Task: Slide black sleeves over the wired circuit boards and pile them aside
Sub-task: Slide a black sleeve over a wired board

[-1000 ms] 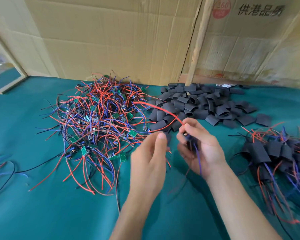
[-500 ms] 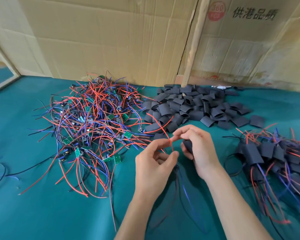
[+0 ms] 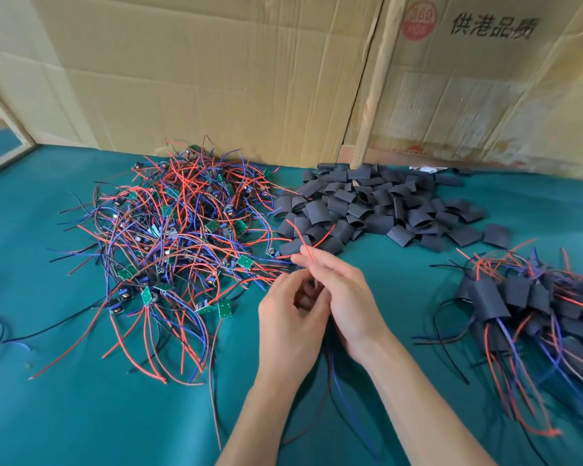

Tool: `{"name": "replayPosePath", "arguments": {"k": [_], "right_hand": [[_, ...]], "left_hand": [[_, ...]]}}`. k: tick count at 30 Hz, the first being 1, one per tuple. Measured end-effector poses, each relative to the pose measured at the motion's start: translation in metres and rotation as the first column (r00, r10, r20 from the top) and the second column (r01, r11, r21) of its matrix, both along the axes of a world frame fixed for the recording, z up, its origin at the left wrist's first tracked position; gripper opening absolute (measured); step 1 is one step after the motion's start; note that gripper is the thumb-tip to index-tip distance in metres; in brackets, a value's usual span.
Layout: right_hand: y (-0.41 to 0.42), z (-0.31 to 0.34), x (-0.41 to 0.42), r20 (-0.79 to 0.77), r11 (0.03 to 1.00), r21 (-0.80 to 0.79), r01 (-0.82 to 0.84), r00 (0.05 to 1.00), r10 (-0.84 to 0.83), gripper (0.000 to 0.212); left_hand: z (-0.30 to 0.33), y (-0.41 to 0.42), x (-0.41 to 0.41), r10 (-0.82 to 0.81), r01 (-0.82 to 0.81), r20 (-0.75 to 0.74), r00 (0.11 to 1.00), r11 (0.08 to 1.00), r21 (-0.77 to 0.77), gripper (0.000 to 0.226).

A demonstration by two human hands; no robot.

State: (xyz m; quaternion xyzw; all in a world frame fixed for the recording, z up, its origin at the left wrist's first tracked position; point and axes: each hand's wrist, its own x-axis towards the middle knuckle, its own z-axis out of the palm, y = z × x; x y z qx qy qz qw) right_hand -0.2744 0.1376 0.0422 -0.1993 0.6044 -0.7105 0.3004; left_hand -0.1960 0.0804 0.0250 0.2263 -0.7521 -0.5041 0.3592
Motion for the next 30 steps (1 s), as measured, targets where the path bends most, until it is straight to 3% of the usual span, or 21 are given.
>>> {"name": "replayPosePath", "arguments": {"k": [3, 6, 11, 15, 19, 23, 28, 30], "right_hand": [[0.003, 0.001, -0.003, -0.013, 1.000, -0.006, 0.001, 1.000, -0.001, 0.041], [0.003, 0.003, -0.002, -0.039, 0.998, -0.008, -0.068, 0.997, 0.068, 0.031], [0.016, 0.003, -0.019, -0.029, 0.992, 0.028, -0.126, 0.991, 0.127, 0.058], [0.033, 0.005, -0.031, -0.130, 0.983, 0.098, -0.153, 0.978, 0.165, 0.035], [0.041, 0.004, -0.040, -0.108, 0.982, 0.081, -0.170, 0.978, 0.178, 0.037], [0.049, 0.007, -0.048, -0.027, 1.000, 0.008, -0.007, 1.000, 0.008, 0.035], [0.052, 0.008, -0.056, -0.015, 0.966, 0.054, 0.252, 0.968, -0.251, 0.033], [0.050, 0.010, -0.059, 0.087, 0.962, -0.010, 0.273, 0.959, -0.271, 0.034]], "left_hand": [[0.001, 0.000, -0.001, -0.045, 0.046, 0.017, 0.999, 0.999, -0.024, 0.011], [0.000, 0.000, -0.001, -0.023, 0.023, 0.002, 1.000, 1.000, -0.003, 0.022], [-0.004, -0.003, -0.001, -0.013, 0.015, -0.025, 1.000, 0.996, 0.083, 0.014], [-0.004, -0.003, -0.002, -0.012, 0.014, -0.018, 1.000, 0.996, 0.086, 0.019], [-0.003, -0.001, -0.001, -0.060, 0.060, 0.008, 0.998, 0.998, 0.002, 0.017], [-0.003, 0.003, 0.000, -0.110, 0.118, 0.068, 0.992, 0.984, -0.131, 0.018], [-0.001, 0.007, -0.001, -0.128, 0.158, 0.155, 0.980, 0.968, -0.196, 0.028], [-0.001, 0.008, -0.001, -0.128, 0.164, 0.167, 0.978, 0.960, -0.225, 0.027]]}}
